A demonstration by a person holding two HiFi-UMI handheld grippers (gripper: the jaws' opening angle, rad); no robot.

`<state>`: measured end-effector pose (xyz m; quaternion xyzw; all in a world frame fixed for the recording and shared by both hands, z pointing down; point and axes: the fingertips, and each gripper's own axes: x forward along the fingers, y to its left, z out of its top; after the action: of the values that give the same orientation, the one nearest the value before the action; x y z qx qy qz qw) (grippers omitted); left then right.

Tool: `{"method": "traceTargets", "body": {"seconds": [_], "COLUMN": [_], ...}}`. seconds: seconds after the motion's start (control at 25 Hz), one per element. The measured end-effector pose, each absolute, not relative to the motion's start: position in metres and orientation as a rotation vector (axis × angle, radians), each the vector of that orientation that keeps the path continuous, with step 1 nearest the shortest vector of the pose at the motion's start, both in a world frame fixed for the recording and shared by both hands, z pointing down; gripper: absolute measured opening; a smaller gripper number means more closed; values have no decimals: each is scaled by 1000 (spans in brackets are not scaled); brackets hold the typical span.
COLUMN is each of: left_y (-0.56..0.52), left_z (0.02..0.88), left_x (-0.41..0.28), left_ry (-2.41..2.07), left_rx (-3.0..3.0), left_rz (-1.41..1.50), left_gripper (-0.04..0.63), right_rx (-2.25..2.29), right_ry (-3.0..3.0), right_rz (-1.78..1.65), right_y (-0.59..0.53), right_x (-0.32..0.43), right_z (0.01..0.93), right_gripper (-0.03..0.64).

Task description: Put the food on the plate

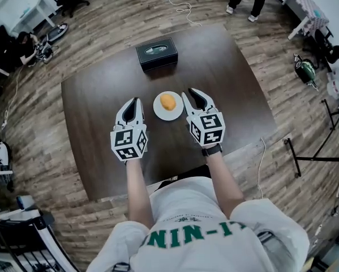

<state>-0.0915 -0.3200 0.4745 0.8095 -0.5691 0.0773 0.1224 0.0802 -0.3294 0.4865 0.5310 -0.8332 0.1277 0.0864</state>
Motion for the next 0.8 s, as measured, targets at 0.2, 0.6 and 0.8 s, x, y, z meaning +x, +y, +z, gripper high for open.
{"method": "traceTargets", "body": {"seconds": [0.2,0.6,0.8], "left_y": [-307,-278,-272], "left_z": [435,388,381], "left_x": [-93,-99,-97], "left_ry": [-1700,-1752,-1755], "left_rx": [2408,2481,2501], "left_rz": [188,109,98], "left_gripper": [14,14,14], "right_rx": [1648,1702,1714], "right_ry": [-2508,-2540,-2550], "right_rz": [293,153,128], "right_y": [-314,-281,-274], "right_x": [84,81,82], "right_z": [442,387,378], "right_gripper": [47,15,15]}}
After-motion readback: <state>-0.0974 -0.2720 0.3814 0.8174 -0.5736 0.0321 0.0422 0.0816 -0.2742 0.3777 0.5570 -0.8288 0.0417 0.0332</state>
